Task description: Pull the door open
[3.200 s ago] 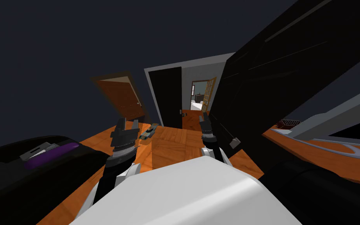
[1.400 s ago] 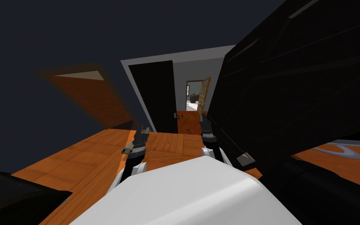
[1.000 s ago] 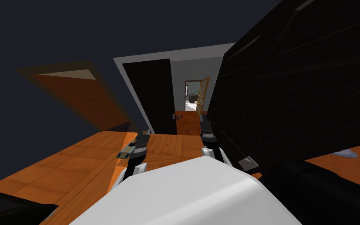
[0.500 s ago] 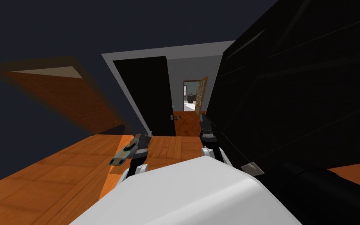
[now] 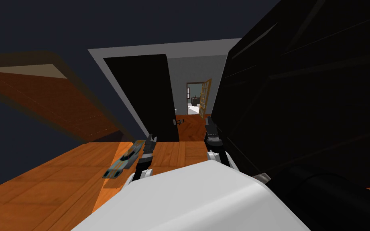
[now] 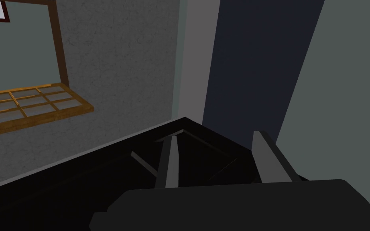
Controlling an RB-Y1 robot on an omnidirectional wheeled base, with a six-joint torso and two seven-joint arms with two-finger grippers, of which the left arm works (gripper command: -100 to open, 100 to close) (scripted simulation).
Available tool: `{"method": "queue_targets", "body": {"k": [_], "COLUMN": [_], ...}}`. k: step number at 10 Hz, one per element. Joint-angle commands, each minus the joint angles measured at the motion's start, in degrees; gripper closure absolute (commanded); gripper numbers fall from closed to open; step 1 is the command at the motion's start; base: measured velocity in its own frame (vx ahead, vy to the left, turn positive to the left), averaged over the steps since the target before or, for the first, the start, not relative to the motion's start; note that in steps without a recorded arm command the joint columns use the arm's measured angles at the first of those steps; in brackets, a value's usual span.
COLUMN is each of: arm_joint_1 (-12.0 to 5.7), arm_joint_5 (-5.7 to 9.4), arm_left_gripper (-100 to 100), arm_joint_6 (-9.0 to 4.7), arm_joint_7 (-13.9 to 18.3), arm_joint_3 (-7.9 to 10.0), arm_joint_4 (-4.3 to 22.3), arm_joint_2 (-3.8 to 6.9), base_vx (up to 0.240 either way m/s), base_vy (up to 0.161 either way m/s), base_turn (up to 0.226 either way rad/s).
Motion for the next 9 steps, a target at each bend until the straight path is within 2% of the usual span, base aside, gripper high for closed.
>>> {"method": "queue_targets", "body": {"k": [1, 9], "arm_joint_1": [-0.22, -3.17], "arm_joint_5": [0.09, 1.02], "arm_left_gripper": [-100, -100], "arm_joint_6": [-0.50, -2.92], "arm_joint_7": [0.03, 0.82], "arm_joint_3": [-0.16, -0.04], "arm_joint_4": [2.05, 13.65], "arm_joint_2": [0.07, 1.40], "base_vx": [0.109, 0.110], "base_vy": [-0.025, -0.031], "base_turn": [-0.069, -0.063]}}
